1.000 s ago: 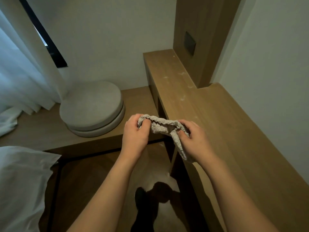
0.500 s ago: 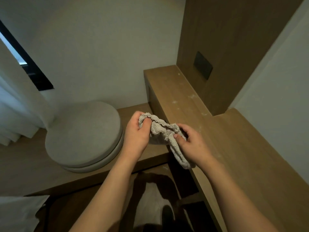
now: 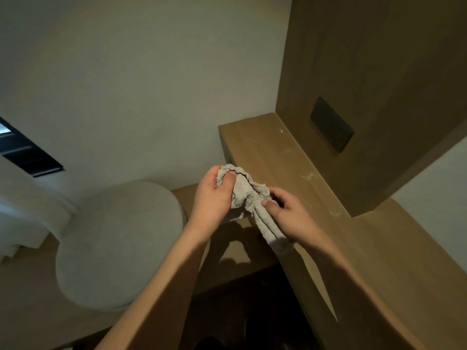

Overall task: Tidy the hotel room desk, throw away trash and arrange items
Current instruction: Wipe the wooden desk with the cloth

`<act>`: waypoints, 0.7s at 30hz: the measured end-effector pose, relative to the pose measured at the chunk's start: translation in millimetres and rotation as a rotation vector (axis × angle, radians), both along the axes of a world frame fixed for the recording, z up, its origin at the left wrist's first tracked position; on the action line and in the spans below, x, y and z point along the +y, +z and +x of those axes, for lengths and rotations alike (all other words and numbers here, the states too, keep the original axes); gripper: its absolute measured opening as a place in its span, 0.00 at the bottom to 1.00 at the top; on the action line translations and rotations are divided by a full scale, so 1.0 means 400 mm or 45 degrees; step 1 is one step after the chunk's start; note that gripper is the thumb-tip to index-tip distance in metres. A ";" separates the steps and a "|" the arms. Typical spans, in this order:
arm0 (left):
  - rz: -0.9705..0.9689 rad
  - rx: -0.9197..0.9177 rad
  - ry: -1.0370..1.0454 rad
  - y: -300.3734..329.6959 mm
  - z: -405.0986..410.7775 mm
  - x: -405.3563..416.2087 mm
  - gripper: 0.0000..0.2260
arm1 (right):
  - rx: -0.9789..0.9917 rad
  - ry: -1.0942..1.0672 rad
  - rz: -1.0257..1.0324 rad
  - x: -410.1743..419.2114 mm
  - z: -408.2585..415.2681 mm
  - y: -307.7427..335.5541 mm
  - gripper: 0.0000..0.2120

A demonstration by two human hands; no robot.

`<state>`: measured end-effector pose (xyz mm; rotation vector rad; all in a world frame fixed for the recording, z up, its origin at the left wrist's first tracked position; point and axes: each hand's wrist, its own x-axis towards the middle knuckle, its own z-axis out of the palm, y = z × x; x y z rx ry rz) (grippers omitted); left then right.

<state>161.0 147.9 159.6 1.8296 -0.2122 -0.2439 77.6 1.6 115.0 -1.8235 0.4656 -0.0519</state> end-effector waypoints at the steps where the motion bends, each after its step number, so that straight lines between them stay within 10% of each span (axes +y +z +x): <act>1: -0.039 0.055 -0.003 0.003 0.027 -0.013 0.06 | 0.000 -0.019 0.112 -0.004 0.020 0.003 0.11; 6: -0.175 0.372 -0.015 -0.014 0.177 -0.053 0.06 | 0.034 0.042 0.559 -0.043 0.121 -0.005 0.15; 12: -0.165 0.518 -0.134 -0.018 0.382 -0.094 0.07 | 0.354 0.109 -0.061 -0.077 0.303 -0.006 0.08; 17: -0.271 0.744 -0.290 -0.029 0.580 -0.126 0.15 | 0.350 0.159 -0.296 -0.125 0.485 -0.003 0.28; 21: -0.236 0.807 -0.276 -0.037 0.692 -0.194 0.12 | 0.435 0.143 -0.546 -0.177 0.612 -0.031 0.11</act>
